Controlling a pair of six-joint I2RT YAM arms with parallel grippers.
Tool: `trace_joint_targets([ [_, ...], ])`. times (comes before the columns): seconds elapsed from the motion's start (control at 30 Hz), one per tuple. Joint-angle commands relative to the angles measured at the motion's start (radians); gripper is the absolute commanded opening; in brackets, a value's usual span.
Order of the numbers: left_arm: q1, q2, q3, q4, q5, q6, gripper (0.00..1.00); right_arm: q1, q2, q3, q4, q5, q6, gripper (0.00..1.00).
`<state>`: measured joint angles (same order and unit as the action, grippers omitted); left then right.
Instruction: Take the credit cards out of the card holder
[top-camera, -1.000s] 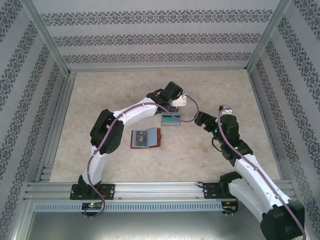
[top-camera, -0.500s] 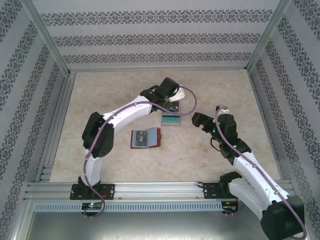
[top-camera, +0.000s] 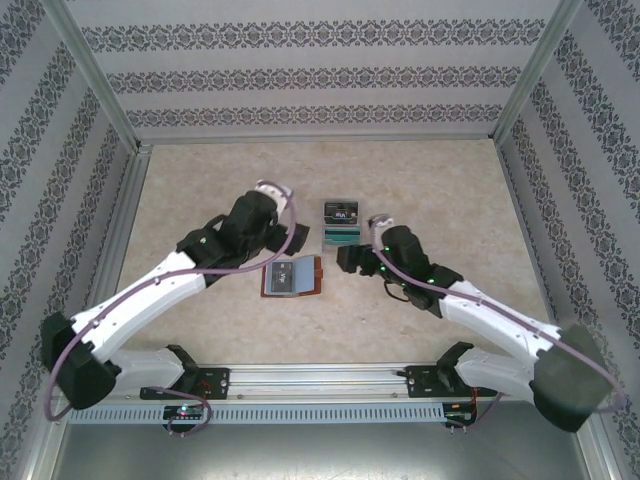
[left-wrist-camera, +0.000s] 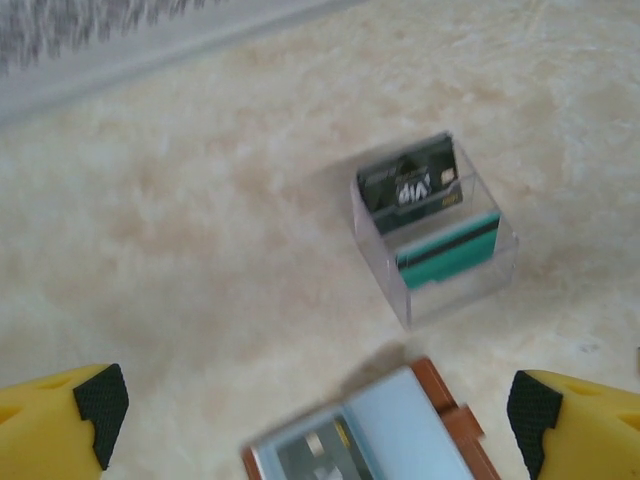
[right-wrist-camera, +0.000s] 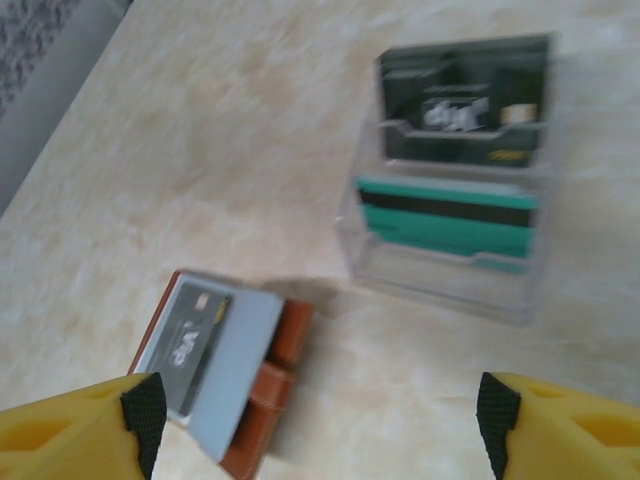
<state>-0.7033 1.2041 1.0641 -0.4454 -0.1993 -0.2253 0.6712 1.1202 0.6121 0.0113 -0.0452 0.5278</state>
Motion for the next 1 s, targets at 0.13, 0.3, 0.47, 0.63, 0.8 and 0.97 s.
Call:
trace_joint_targets([
  [0.13, 0.049, -0.112, -0.209, 0.007, 0.028, -0.397, 0.91, 0.163, 0.240, 0.160, 0.019, 0.044, 0.020, 0.69],
  [0.3, 0.123, -0.130, -0.334, 0.069, 0.140, -0.471, 0.70, 0.194, 0.373, 0.249, 0.024, -0.004, 0.105, 0.48],
  [0.47, 0.207, -0.130, -0.442, 0.165, 0.258, -0.506, 0.33, 0.210, 0.474, 0.323, 0.009, -0.050, 0.192, 0.35],
  [0.63, 0.259, -0.090, -0.508, 0.274, 0.372, -0.517, 0.06, 0.221, 0.578, 0.391, -0.013, -0.083, 0.285, 0.20],
  [0.8, 0.275, -0.027, -0.529, 0.361, 0.449, -0.510, 0.00, 0.223, 0.655, 0.431, -0.041, -0.094, 0.356, 0.19],
  [0.97, 0.275, 0.056, -0.523, 0.425, 0.500, -0.508, 0.00, 0.224, 0.674, 0.423, -0.052, -0.076, 0.392, 0.20],
])
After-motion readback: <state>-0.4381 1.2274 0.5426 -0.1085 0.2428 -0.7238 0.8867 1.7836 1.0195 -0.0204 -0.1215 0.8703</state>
